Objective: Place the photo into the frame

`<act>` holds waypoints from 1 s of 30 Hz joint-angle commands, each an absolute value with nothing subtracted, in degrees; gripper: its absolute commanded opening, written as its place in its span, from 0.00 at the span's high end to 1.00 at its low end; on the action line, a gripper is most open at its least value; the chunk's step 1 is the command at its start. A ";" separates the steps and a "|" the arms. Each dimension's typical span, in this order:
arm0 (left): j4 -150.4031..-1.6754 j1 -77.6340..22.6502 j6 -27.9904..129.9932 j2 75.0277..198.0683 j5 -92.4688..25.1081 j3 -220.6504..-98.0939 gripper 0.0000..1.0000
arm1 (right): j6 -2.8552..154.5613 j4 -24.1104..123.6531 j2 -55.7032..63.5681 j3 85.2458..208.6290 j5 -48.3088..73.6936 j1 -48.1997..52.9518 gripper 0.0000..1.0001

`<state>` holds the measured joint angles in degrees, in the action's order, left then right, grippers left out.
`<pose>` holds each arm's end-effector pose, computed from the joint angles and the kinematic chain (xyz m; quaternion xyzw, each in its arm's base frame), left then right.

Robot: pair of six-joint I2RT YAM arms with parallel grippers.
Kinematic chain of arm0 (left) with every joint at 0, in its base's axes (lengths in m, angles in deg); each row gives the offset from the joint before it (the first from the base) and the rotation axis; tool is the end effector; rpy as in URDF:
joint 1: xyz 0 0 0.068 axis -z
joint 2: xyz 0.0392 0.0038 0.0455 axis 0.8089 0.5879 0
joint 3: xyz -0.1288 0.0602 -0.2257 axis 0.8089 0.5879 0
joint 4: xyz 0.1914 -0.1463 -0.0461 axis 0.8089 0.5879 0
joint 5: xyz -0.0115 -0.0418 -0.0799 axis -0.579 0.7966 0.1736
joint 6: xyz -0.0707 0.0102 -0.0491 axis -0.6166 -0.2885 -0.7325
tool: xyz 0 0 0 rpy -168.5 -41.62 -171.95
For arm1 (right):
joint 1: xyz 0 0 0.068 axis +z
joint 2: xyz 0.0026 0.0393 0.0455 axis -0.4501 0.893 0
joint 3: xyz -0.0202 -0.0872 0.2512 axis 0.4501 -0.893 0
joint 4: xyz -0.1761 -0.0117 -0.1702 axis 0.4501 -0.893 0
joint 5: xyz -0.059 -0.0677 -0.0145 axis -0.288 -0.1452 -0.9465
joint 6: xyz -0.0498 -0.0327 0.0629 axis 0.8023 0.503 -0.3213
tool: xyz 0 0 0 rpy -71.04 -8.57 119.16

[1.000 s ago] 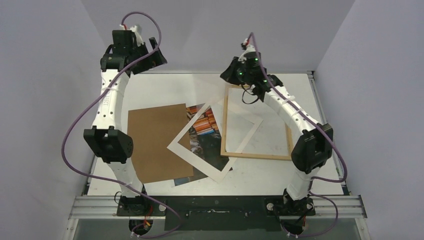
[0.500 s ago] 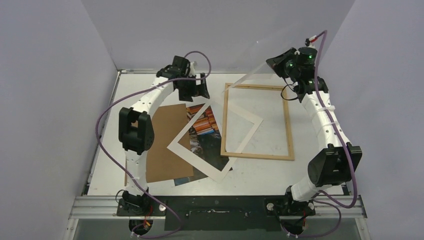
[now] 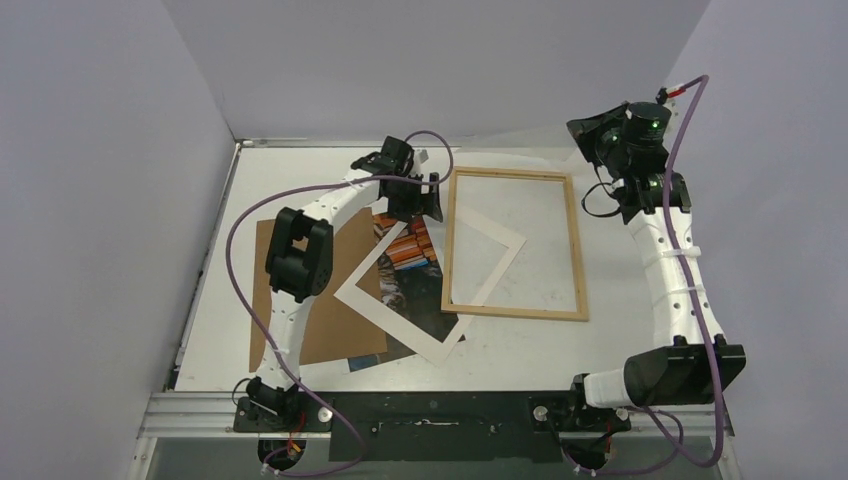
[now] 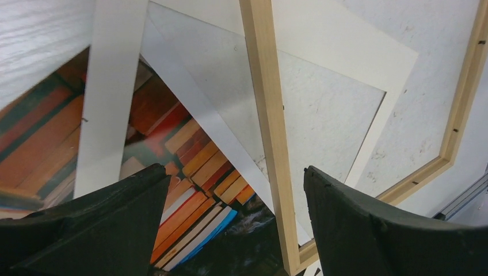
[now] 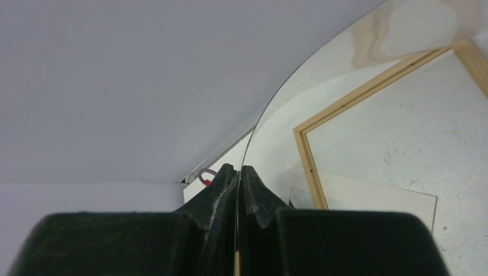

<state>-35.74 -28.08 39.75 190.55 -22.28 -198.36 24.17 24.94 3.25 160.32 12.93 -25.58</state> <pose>0.4379 -0.2413 0.1765 0.0746 0.9417 -0.2663 0.1916 0.3363 0.0174 0.4177 0.3483 0.7224 0.3437 0.4885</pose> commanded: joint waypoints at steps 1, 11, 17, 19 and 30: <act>-36.66 -25.61 38.65 193.56 -21.29 -201.63 0.17 | 27.17 22.94 -0.87 162.13 6.63 -25.82 1.00; -32.25 -20.73 33.41 194.35 -30.33 -202.43 0.32 | 30.06 12.94 -2.10 162.84 -5.04 -25.95 1.00; -29.70 -19.25 35.34 197.09 -37.84 -205.81 0.43 | 32.91 10.52 -3.26 163.34 -8.81 -25.96 1.00; -30.03 -18.66 36.51 197.89 -38.26 -206.80 0.47 | 34.05 9.74 -3.57 163.79 -9.97 -26.00 1.00; -28.02 -16.28 38.89 202.44 -41.50 -211.86 0.63 | 36.26 8.24 -3.94 164.47 -12.63 -26.22 1.00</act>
<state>-28.99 -16.56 37.74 201.28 -39.79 -209.22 34.59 6.86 -1.91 162.13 -10.24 -25.71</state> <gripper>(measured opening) 0.390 0.031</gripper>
